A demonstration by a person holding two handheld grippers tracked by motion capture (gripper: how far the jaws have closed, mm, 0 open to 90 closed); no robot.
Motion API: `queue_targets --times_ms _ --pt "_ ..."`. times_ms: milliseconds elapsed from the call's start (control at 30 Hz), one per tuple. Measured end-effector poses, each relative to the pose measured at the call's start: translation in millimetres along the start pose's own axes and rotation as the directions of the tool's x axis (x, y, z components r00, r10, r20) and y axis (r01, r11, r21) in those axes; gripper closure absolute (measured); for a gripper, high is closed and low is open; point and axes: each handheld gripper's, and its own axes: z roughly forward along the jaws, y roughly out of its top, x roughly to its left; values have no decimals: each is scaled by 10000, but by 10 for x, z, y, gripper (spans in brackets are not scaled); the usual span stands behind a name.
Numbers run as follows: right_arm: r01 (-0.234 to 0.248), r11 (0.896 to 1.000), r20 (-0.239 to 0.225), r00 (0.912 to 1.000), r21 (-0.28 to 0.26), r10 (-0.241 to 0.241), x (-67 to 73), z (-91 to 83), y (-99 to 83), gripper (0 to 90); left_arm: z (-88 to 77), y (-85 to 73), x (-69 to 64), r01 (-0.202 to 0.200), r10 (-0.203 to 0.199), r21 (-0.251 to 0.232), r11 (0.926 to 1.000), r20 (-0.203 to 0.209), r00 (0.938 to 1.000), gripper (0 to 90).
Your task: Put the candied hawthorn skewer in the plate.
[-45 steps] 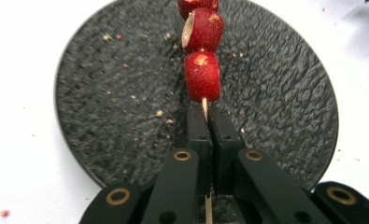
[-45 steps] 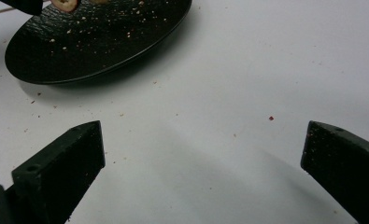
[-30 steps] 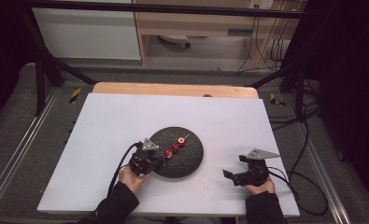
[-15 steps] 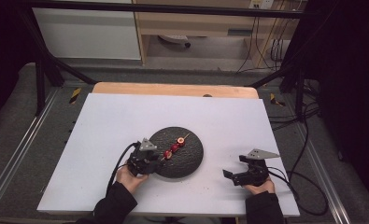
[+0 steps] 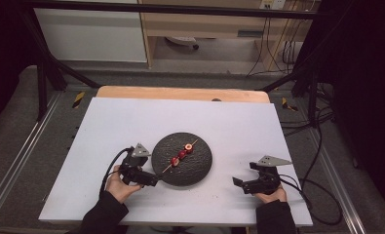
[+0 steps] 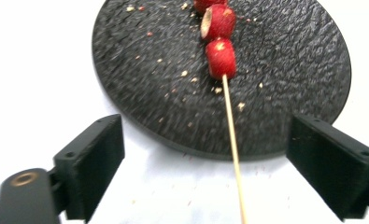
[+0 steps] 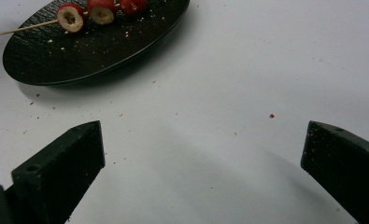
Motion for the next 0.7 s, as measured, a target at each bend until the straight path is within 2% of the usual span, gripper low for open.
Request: queue_targets --times_ms 233,333,467,567,700 --pt "-72 9999 13 10000 71 71 3 1 -1 3 -211 -232 195 209 -212 -181 9996 -156 9997 55" --pt "-79 9999 24 10000 109 79 2 4 0 3 -294 -368 269 327 -333 -441 9985 -138 9993 55" --pt "-52 9999 70 10000 149 51 6 10 -8 3 -354 -592 389 808 -811 -778 9937 -8 9967 55" --pt "-11 9999 49 10000 156 10 11 16 -13 3 -385 -737 482 987 -984 -943 9906 85 9951 55" --pt "-27 9999 61 10000 132 26 13 11 -14 3 -430 -871 574 920 -925 -1009 9906 -3 9957 57"
